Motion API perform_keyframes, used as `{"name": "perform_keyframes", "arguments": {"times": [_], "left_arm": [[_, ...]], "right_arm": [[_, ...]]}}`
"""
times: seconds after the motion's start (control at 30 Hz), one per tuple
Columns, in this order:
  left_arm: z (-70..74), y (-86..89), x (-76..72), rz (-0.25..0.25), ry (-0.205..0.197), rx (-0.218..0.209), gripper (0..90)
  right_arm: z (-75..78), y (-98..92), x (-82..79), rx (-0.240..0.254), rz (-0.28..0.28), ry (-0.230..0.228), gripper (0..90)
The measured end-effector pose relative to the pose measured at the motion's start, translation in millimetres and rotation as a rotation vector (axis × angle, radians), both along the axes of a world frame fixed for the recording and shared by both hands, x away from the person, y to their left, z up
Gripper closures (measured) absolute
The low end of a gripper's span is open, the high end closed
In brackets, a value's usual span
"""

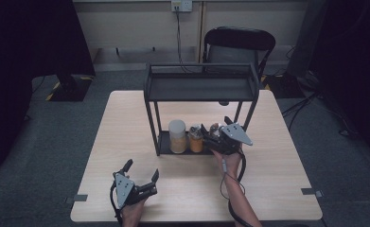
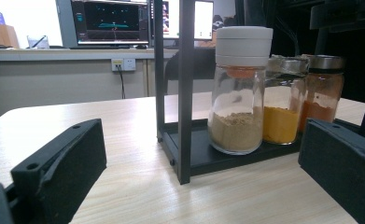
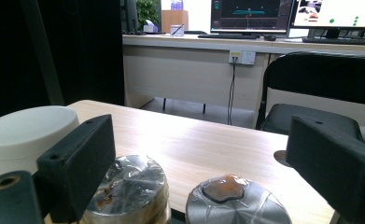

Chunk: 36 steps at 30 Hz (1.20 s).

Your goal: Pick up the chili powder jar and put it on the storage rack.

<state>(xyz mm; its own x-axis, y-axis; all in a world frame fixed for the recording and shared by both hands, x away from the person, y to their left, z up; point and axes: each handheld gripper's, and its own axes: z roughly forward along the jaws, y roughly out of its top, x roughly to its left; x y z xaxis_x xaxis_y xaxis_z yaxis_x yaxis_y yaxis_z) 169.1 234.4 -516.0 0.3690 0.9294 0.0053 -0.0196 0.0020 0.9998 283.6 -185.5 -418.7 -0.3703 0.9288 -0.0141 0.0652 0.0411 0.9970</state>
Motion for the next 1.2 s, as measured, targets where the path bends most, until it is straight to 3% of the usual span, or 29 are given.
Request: {"name": "perform_keyframes", "arguments": {"times": [0.9, 1.2], "left_arm": [[-0.5, -0.7, -0.6, 0.004, -0.003, 0.000, 0.3], [-0.4, -0.8, -0.6, 0.005, -0.003, 0.000, 0.3]], "right_arm": [[4.9, -3.7, -13.4, -0.015, 0.023, -0.033, 3.0], [5.4, -6.1, -23.0, -0.024, -0.002, -0.040, 2.6]]}}
